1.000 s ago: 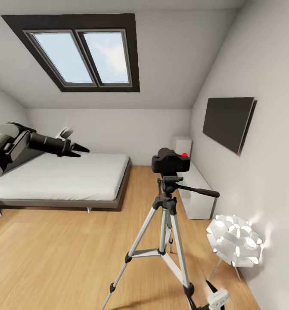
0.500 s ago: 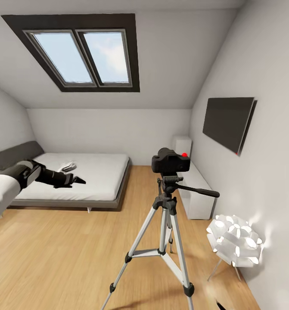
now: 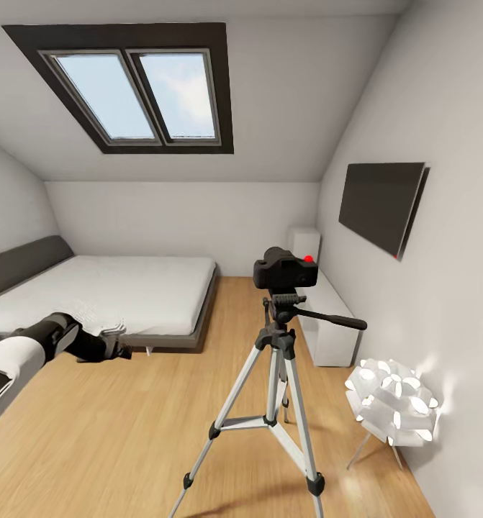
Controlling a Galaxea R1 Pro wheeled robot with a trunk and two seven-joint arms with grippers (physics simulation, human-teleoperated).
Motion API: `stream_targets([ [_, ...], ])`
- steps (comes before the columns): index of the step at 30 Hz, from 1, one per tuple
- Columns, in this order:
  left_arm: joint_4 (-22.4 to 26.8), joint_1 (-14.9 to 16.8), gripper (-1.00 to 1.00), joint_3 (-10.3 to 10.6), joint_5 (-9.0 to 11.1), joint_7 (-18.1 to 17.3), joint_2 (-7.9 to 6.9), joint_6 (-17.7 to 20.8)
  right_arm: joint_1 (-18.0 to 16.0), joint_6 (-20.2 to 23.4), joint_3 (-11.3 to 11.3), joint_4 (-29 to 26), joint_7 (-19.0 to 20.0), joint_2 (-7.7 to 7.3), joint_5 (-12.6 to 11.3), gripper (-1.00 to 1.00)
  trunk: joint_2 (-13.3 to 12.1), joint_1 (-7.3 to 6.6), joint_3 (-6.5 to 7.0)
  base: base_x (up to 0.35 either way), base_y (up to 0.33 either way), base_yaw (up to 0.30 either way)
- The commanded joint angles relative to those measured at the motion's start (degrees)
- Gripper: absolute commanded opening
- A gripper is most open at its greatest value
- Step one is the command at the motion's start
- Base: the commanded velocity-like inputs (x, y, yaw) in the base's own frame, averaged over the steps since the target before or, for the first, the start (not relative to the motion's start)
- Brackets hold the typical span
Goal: Attach the digital camera to the camera tripod in the bedroom.
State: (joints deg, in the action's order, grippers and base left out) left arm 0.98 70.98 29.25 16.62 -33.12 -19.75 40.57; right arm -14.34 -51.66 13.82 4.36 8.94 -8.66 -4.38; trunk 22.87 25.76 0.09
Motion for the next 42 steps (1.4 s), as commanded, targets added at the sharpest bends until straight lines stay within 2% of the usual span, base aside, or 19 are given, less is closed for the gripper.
stream_targets([
  [1, 0.1, -0.7, 1.00, 0.4, 0.6, 0.4, 0.04, 0.4, 0.0, 1.7, 0.1, 0.2, -0.3, -0.05, -0.5, 1.00, 0.1, 0.02, -0.02, 0.000, 0.000, 0.000],
  [4, 0.0, -2.5, 1.00, 0.4, 0.6, 1.8, 0.22, 0.3, 0.0, 8.1, 0.1, 0.2, -3.0, -0.21, -0.5, 1.00, 0.1, 0.02, -0.02, 0.000, 0.000, 0.000],
  [5, 0.0, -3.7, 1.00, 0.4, 0.7, 2.7, 0.29, 0.3, 0.1, 12.3, 0.1, 0.2, -5.2, -0.27, -0.5, 1.00, 0.1, 0.02, -0.02, 0.000, 0.000, 0.000],
  [11, -0.1, -7.3, 1.00, 0.3, 0.7, 6.5, 0.33, 0.3, 0.3, 23.3, 0.1, 0.2, -10.5, -0.37, -0.5, 1.00, 0.1, 0.02, -0.02, 0.000, 0.000, 0.000],
  [21, -0.2, -13.7, 1.00, 0.3, 0.7, 9.2, 0.30, 0.5, 2.3, 31.2, 0.1, 0.2, -12.0, -0.39, -0.4, 1.00, 0.1, 0.02, -0.02, 0.000, 0.000, 0.000],
  [34, -0.3, -27.6, 1.00, 0.3, 0.7, 9.6, 0.32, 0.5, 7.2, 40.0, 0.1, 0.2, -12.2, -0.34, -0.4, 1.00, 0.1, 0.02, -0.02, 0.000, 0.000, 0.000],
  [35, -0.3, -27.6, 1.00, 0.3, 0.7, 9.6, 0.32, 0.5, 7.2, 40.0, 0.1, 0.2, -12.2, -0.34, -0.4, 1.00, 0.1, 0.02, -0.02, 0.000, 0.000, 0.000],
  [39, -0.3, -31.4, 1.00, 0.3, 0.8, 9.6, 0.34, 0.5, 8.4, 42.2, 0.0, 0.2, -12.1, -0.24, -0.4, 1.00, 0.1, 0.02, -0.02, 0.000, 0.000, 0.000],
  [42, -0.4, -35.1, 1.00, 0.3, 0.8, 9.6, 0.48, 0.5, 9.9, 45.1, -0.1, 0.2, -12.1, 0.12, -0.4, 1.00, 0.1, 0.02, -0.02, 0.000, 0.000, 0.000],
])
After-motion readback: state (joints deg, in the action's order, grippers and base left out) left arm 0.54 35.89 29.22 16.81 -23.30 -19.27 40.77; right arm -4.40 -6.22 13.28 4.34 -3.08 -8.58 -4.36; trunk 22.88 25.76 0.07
